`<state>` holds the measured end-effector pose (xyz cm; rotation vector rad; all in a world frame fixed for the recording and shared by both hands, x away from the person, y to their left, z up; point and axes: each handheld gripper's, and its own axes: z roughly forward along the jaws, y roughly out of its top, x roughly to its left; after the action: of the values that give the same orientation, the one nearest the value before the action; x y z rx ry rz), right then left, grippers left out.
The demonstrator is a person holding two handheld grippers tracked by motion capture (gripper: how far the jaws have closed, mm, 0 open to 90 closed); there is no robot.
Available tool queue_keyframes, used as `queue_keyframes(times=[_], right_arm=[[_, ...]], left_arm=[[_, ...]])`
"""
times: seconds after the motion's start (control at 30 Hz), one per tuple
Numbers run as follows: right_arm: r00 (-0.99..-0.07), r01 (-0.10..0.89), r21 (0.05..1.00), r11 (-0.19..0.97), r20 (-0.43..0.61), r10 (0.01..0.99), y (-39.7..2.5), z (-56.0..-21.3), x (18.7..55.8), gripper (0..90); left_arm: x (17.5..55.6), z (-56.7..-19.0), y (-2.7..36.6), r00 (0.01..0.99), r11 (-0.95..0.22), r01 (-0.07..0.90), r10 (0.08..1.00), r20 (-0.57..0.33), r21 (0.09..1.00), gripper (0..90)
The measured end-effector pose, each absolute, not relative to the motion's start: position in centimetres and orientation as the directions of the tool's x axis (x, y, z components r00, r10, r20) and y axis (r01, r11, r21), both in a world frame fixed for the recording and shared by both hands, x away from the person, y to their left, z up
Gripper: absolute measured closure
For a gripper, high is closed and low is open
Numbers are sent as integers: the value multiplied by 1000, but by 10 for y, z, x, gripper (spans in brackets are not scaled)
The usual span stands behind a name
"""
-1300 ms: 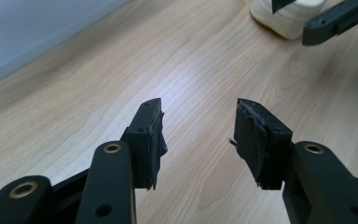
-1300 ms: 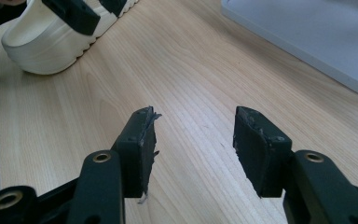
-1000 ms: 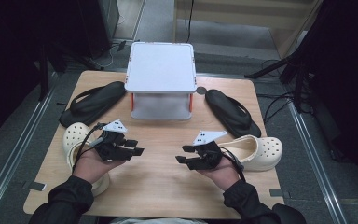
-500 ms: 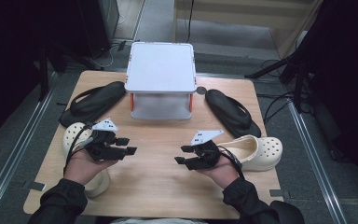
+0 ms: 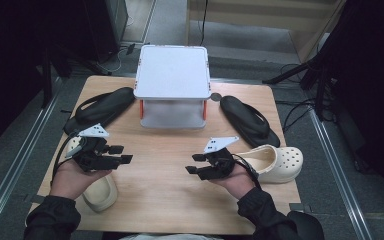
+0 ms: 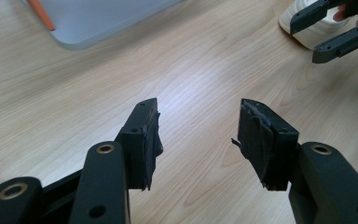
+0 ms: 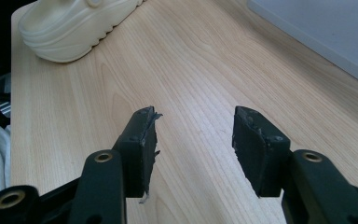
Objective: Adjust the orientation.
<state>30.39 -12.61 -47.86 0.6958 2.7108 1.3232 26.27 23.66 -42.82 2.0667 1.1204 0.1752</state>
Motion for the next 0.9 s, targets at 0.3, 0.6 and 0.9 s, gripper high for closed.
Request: queue_keyframes(times=[0.3,0.6,0.9], right_arm=[[-901,373,758,535,159,403,-122,-478,305,503],[-903,373,753,542,161,399,-121,-479,306,502],[-901,377,747,547,158,404,-120,-480,306,496]], left_arm=[[256,-419,265,559,-301,676,804,-203,673,493],[251,-414,294,493,-271,707,851,-181,654,495],[248,-419,320,435,-246,741,885,-167,625,487]])
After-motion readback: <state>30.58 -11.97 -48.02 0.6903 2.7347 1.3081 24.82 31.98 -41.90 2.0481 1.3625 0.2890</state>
